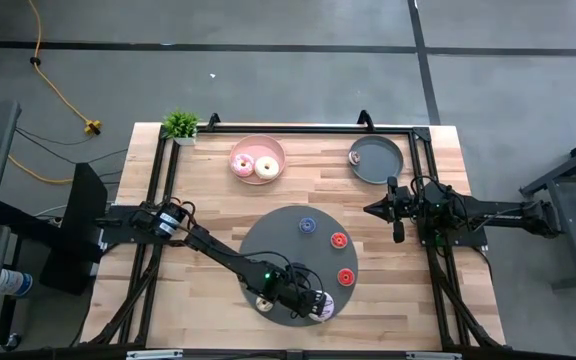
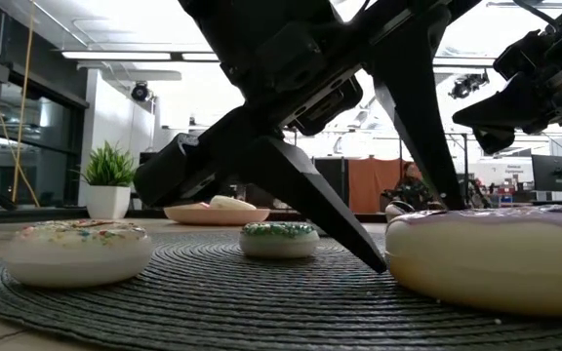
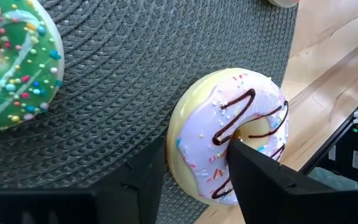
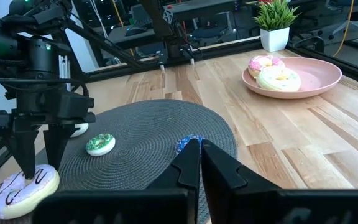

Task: Pick & Place donuts
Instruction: Put the large purple donut on the pink plate

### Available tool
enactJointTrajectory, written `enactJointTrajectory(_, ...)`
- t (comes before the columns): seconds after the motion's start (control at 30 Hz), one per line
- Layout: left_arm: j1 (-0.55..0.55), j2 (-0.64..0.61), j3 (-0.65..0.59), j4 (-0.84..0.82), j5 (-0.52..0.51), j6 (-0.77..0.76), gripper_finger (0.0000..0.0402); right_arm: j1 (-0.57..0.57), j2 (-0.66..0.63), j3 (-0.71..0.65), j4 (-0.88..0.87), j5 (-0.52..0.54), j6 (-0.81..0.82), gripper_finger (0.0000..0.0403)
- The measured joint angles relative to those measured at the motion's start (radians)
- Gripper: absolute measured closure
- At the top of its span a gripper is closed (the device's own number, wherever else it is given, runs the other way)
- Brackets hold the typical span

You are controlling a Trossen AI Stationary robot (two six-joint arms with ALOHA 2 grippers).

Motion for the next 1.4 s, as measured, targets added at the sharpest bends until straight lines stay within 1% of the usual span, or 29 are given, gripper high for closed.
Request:
enactJointTrajectory(0.3, 0.0, 0.0, 0.0, 0.001, -0.001, -0.004, 0.0273, 0.0, 0.0, 0.0, 0.0, 0.0, 0.0, 0.0394)
enactJointTrajectory(0.47, 0.001, 0.001, 0.017, 0.0, -0.001, -0.005, 0.0284, 0.0, 0.0, 0.0, 0.0, 0.0, 0.0, 0.0396)
enactJointTrajectory(0.83, 0.033, 0.002, 0.099, -0.001, -0.021, -0.004, 0.0286, 0.0, 0.0, 0.0, 0.0, 0.0, 0.0, 0.0396)
enactJointTrajectory(1.1, 0.074, -0.043, 0.128, -0.047, -0.046, 0.007, 0.0286, 0.0, 0.0, 0.0, 0.0, 0.0, 0.0, 0.0395)
enactJointTrajectory(1.23, 0.107, -0.093, 0.127, -0.145, -0.08, 0.046, 0.0286, 0.0, 0.002, 0.0, -0.001, 0.0, 0.0, 0.0398)
enactJointTrajectory(1.3, 0.131, -0.128, 0.127, -0.236, -0.094, 0.064, 0.0286, 0.0, 0.002, 0.0, -0.001, 0.0, 0.0, 0.0397)
enactJointTrajectory(1.4, 0.171, -0.18, 0.126, -0.327, -0.125, 0.103, 0.0286, 0.0, 0.001, 0.0, -0.001, 0.0, 0.0, 0.0395)
